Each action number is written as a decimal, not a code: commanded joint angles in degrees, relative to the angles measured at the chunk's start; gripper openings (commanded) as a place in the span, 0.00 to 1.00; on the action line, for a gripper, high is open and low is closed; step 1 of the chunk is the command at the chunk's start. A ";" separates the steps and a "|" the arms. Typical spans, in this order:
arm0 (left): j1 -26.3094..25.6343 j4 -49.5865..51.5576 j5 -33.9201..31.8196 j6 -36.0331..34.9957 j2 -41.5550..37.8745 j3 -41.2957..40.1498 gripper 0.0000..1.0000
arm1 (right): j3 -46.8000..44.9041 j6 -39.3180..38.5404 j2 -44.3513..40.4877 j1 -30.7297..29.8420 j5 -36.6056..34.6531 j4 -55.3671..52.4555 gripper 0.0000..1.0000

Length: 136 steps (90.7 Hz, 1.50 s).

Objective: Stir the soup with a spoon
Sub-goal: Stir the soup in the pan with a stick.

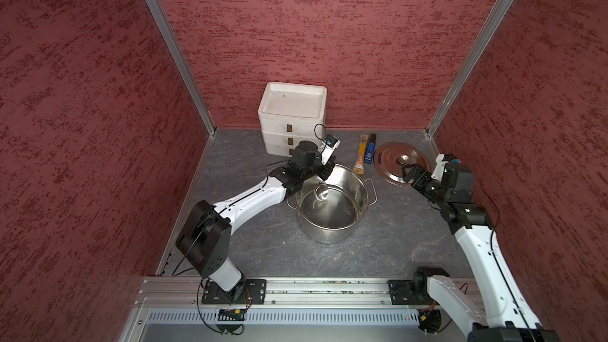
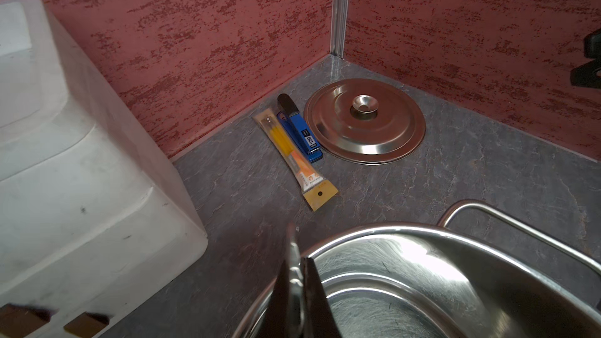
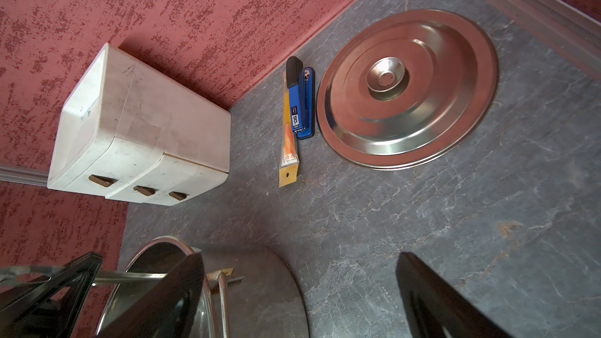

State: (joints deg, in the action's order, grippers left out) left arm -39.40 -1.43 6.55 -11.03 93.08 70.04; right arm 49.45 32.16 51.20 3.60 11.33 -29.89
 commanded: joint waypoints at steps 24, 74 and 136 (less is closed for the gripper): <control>-9.35 -3.04 5.68 -1.88 4.48 6.36 0.00 | 2.71 -0.35 -0.22 0.31 -0.80 -0.47 0.97; -19.18 1.07 -1.77 3.17 -11.18 -8.70 0.00 | 0.88 -0.24 0.91 0.31 1.30 1.85 0.97; -0.88 0.18 -5.48 0.13 -19.57 -17.72 0.00 | 2.23 -0.04 1.66 0.29 1.64 1.34 0.97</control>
State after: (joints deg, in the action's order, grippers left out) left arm -42.61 2.04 -1.21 -8.29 70.35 49.43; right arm 50.50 32.16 53.06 3.60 12.67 -29.69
